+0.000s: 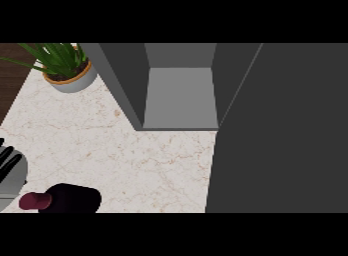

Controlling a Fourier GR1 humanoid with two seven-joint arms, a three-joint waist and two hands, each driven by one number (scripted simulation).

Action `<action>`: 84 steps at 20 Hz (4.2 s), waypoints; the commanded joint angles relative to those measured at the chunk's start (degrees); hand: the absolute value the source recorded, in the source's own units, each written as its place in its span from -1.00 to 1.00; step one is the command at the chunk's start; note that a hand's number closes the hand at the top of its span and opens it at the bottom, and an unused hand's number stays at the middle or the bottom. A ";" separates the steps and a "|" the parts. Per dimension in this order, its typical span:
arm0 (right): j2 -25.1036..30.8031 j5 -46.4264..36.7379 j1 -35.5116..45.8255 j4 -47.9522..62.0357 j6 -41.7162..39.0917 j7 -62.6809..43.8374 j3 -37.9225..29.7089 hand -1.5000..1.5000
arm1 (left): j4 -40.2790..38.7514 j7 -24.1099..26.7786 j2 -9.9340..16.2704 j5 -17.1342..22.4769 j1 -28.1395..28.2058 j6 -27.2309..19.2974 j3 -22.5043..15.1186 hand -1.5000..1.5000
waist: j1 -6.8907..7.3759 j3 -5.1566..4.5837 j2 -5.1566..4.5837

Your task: Pick up the wine, place it into the cabinet and close the cabinet

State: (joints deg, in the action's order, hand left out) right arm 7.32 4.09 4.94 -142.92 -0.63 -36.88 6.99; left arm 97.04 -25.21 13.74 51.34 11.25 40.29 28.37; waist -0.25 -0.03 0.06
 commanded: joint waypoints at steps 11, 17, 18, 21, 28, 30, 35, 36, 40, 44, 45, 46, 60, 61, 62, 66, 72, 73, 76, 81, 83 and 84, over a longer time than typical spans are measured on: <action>0.27 5.36 -0.47 -6.97 -1.23 -4.06 -2.07 -1.00 | -13.88 12.91 -5.08 -16.28 -2.54 9.77 -0.77 -1.00 | 0.15 -0.01 0.00; -0.81 3.98 -3.42 -10.43 -1.08 -4.70 -0.57 -1.00 | -17.62 13.81 -4.42 -17.75 -6.39 9.01 -1.52 -1.00 | -0.21 0.00 0.04; -1.38 3.27 -2.76 -5.56 -2.34 0.02 -0.19 -1.00 | -22.94 17.29 -5.07 -20.46 -8.09 11.21 -1.16 -1.00 | -0.19 -0.01 -0.06; -2.93 -0.80 -3.44 -6.75 -0.97 -1.59 3.90 -1.00 | -24.43 21.31 -4.98 -23.48 -5.23 14.22 -0.17 -1.00 | 0.03 -0.02 0.00; -1.47 2.60 -0.28 -8.42 -0.70 -5.65 -0.60 -1.00 | -26.70 22.34 -3.75 -25.18 -8.53 11.60 -1.19 -1.00 | -0.01 0.01 0.01; -0.96 6.43 0.69 -7.41 -1.50 -5.19 -3.67 -1.00 | -27.46 28.28 -6.99 -31.40 -5.90 13.44 -2.31 -1.00 | -0.02 0.00 0.00; -1.39 3.11 1.96 -6.83 -0.74 -6.77 -2.14 -1.00 | -28.42 30.91 -7.03 -33.76 -7.74 10.59 -3.57 -1.00 | 0.13 0.01 0.00; -1.52 4.98 -3.02 -8.72 -2.79 -3.72 -2.00 -1.00 | -32.59 34.46 -5.51 -36.37 -8.65 12.97 -2.96 -1.00 | -0.21 0.00 -0.01; -3.19 1.63 -3.29 -7.33 -2.08 -2.32 0.71 -1.00 | -30.26 32.74 -9.18 -37.17 -8.39 8.73 -6.16 -1.00 | -0.03 0.03 0.03; -2.70 -0.76 1.63 -6.14 -1.31 -4.47 2.59 -1.00 | -33.59 34.26 -7.60 -36.86 -9.20 9.70 -6.13 -1.00 | 0.15 0.01 0.01; -0.99 4.61 -0.78 -8.00 -2.65 -5.17 -2.41 -1.00 | -38.14 36.81 -6.49 -37.93 -12.20 9.85 -5.45 -1.00 | -0.14 0.01 -0.02; -1.88 2.22 -1.90 -10.15 -1.63 -5.77 -0.27 -1.00 | -39.11 38.58 -6.30 -38.93 -9.74 11.91 -5.78 -1.00 | -0.19 -0.01 0.02; -1.76 3.36 3.23 -5.77 -1.35 -6.82 -1.92 -1.00 | -43.63 37.78 -3.94 -33.07 -11.72 18.60 -8.20 1.00 | 0.06 0.00 0.03; -2.92 -0.13 2.43 -7.38 -0.46 -7.22 1.82 -1.00 | -44.35 38.36 -5.00 -33.51 -12.88 18.01 -8.85 1.00 | -0.12 -0.03 0.08; -1.97 4.15 0.62 -7.36 -1.89 -5.46 -2.14 -1.00 | -41.65 39.62 -4.70 -34.04 -11.34 17.45 -8.88 1.00 | -0.01 0.03 0.07; -0.96 6.07 1.68 -5.72 -3.07 -5.55 -4.30 -1.00 | -39.59 43.58 -5.89 -38.68 -12.20 16.21 -11.79 1.00 | -0.07 0.01 0.04; -2.70 3.05 -1.81 -6.18 -2.56 -3.69 -1.03 -1.00 | -30.57 50.63 -7.45 -46.92 -10.77 -5.63 -7.60 1.00 | -0.19 0.11 0.35; -2.76 2.06 -0.39 -4.63 -2.31 -2.91 -1.31 -1.00 | -31.57 50.65 -8.72 -48.71 -14.44 -11.83 -6.73 1.00 | -0.65 0.06 0.17; -2.24 3.61 0.63 -3.38 -2.78 -3.06 -3.24 -1.00 | -33.48 54.12 -8.59 -50.07 -17.14 -15.32 -6.13 1.00 | -0.38 0.02 -0.04; -2.30 4.47 2.74 -0.76 -3.66 -1.07 -4.07 -1.00 | -34.68 64.65 -9.96 -55.18 -16.20 -19.79 -8.31 1.00 | -0.02 0.01 -0.11; -3.26 2.18 1.46 -3.29 -2.50 -3.48 -1.26 -1.00 | -29.03 64.08 -11.72 -55.31 -14.72 -22.96 -8.73 1.00 | 0.17 0.02 0.05; -3.48 2.85 -2.28 -2.67 -4.30 0.84 -1.98 -1.00 | -26.46 63.11 -12.10 -53.85 -12.76 -21.32 -9.47 1.00 | 0.23 0.06 0.05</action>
State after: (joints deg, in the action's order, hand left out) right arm 4.36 3.72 5.42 -142.28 -4.22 -37.26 5.74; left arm 66.44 35.63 3.43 -1.57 -3.06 21.86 20.24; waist -0.27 0.00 0.10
